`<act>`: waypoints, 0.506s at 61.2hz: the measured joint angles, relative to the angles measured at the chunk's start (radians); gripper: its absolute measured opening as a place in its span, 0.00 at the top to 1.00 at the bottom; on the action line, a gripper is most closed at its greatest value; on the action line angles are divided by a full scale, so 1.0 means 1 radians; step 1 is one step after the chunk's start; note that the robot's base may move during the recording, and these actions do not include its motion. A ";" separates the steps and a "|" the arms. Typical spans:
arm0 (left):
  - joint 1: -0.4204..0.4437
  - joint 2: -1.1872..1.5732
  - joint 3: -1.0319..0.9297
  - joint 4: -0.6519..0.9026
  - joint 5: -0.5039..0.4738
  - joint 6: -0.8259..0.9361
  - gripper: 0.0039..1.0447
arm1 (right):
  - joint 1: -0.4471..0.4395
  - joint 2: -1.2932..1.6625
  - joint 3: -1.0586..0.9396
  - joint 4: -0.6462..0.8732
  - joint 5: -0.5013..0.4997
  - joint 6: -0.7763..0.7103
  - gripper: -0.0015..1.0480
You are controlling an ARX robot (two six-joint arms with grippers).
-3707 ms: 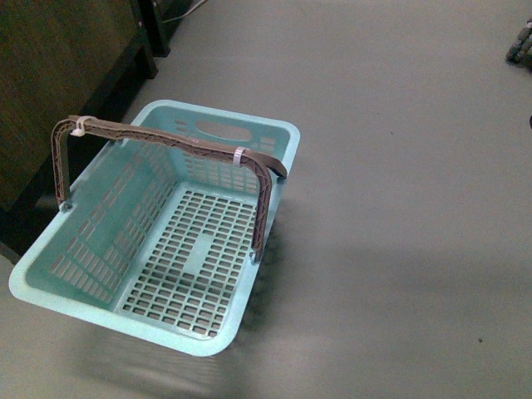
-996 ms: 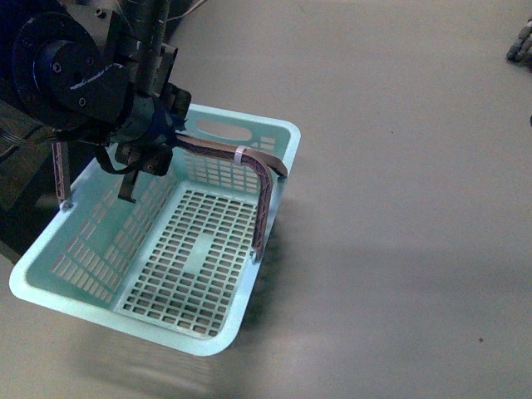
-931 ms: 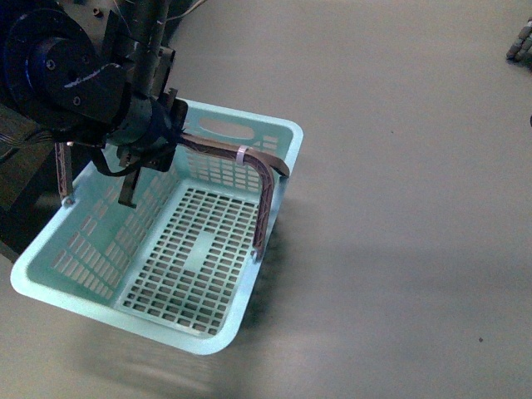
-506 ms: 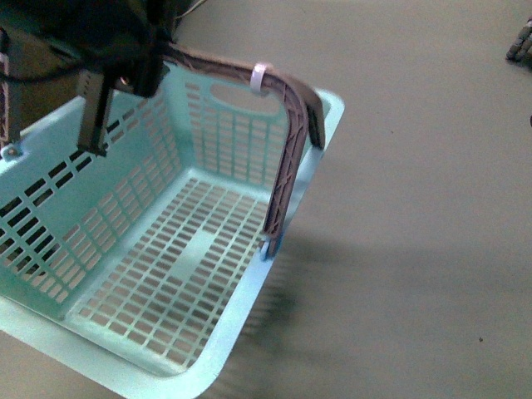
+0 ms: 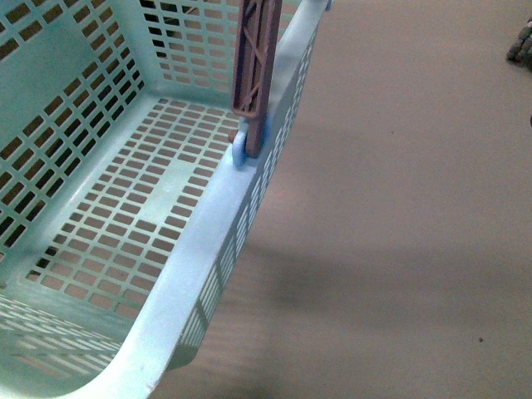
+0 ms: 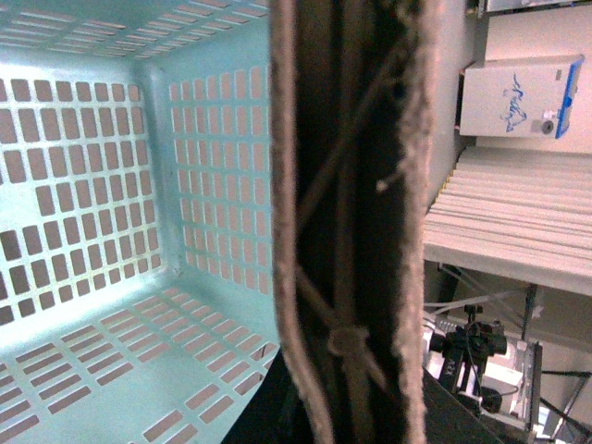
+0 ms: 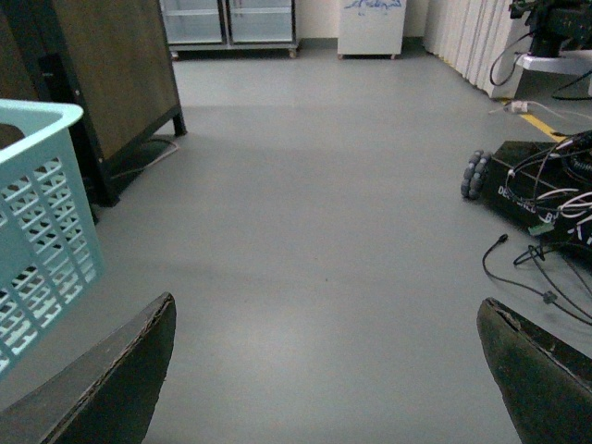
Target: Pick lemon and mango into basket
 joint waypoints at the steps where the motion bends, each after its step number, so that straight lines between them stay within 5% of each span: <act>1: -0.001 -0.003 0.000 0.000 0.000 0.002 0.95 | 0.000 0.000 0.000 0.000 0.000 0.000 0.08; 31: -0.002 -0.006 0.000 -0.001 0.000 0.008 0.95 | 0.000 0.000 0.000 0.000 0.000 0.000 0.08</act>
